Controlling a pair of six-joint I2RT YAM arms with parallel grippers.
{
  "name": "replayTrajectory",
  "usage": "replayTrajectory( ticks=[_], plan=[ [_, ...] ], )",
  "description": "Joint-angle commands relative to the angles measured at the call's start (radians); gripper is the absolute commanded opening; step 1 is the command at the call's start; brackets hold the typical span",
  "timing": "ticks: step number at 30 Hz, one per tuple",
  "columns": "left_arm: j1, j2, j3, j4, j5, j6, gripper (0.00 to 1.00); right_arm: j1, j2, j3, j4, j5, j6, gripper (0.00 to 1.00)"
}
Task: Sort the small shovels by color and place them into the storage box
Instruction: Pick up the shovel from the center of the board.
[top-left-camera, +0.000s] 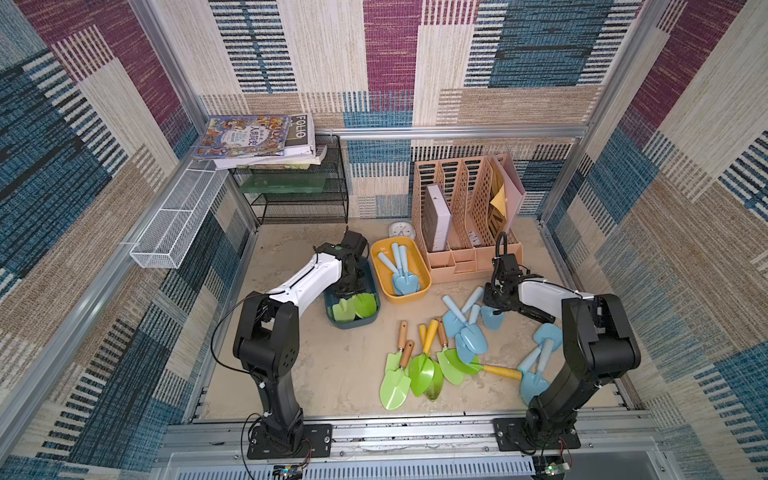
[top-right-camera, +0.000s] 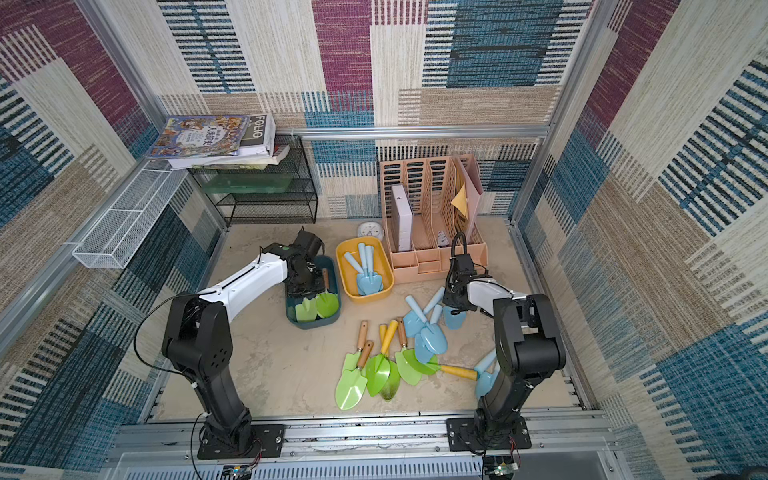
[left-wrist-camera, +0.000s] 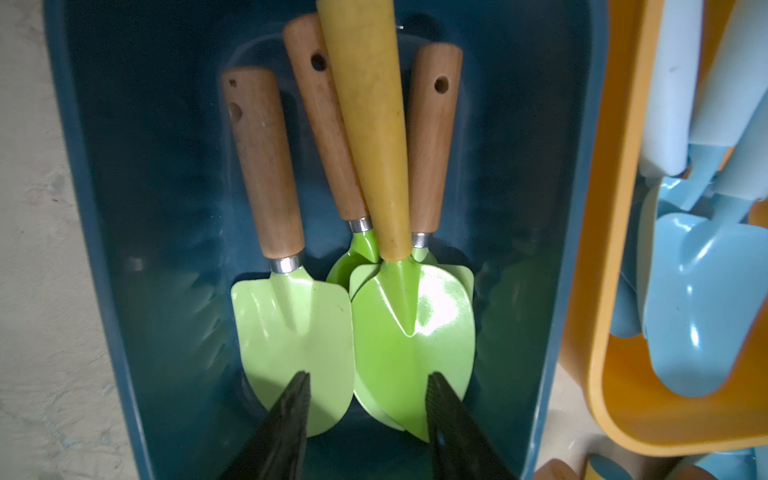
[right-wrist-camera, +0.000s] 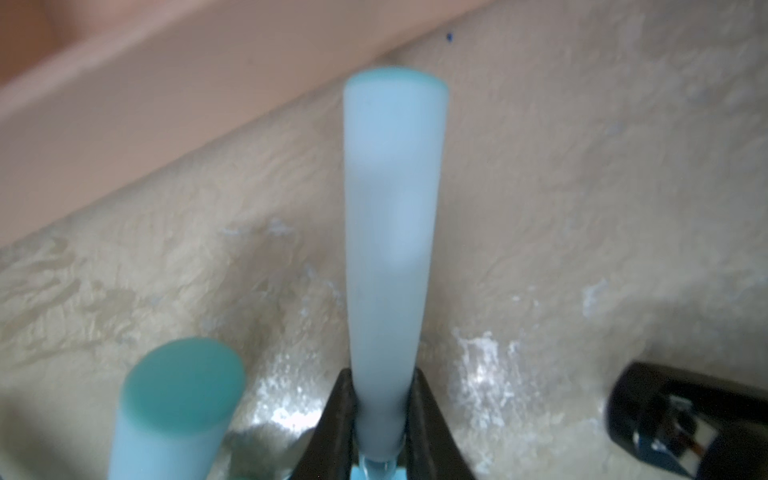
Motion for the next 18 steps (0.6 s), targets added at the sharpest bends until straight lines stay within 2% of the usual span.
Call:
replayTrajectory(
  ticks=[1,9,14,18],
  plan=[
    [0.0,0.005,0.005,0.001,0.016,-0.004,0.47,0.009,-0.045,-0.001,-0.102,0.042,0.047,0.13],
    [0.0,0.009,0.006,0.004,0.02,0.001,0.47,0.109,-0.196,0.11,-0.188,0.24,0.091,0.13],
    [0.0,0.002,-0.005,0.005,0.016,0.006,0.47,0.203,-0.208,0.237,-0.144,0.191,0.024,0.13],
    [0.0,-0.012,-0.021,0.011,0.008,0.007,0.47,0.291,-0.108,0.391,-0.107,0.108,-0.032,0.13]
  ],
)
